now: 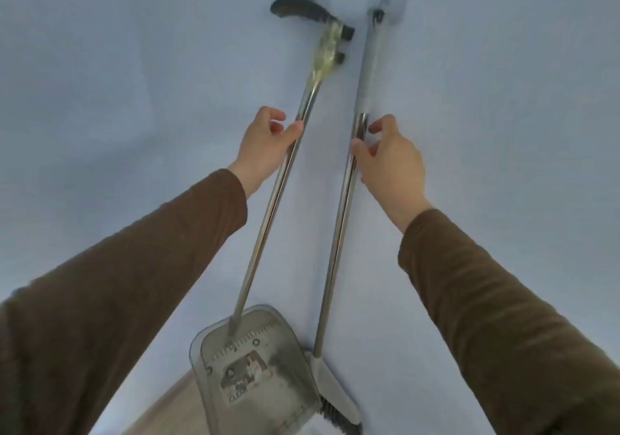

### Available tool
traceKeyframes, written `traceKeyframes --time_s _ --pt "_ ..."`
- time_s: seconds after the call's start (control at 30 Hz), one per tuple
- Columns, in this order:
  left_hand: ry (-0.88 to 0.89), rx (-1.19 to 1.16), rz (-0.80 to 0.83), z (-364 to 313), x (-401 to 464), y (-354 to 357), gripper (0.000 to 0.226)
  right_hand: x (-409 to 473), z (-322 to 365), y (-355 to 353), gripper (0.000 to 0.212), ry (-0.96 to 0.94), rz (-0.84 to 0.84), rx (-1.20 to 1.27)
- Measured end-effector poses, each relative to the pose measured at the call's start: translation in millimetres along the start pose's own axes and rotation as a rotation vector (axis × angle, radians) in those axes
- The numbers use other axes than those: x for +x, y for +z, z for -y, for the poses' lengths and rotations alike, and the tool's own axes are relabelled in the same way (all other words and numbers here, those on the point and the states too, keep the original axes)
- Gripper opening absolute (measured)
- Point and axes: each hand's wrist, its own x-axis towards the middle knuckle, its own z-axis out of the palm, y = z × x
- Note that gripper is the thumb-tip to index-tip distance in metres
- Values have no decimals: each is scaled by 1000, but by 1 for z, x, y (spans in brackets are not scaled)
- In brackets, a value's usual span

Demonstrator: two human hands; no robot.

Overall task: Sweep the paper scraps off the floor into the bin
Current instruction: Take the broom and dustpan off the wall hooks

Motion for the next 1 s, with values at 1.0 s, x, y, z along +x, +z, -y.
traceKeyframes --time_s 1.0 --pt "153 -166 75 -60 49 -16 31 4 25 -2 27 43 -39 34"
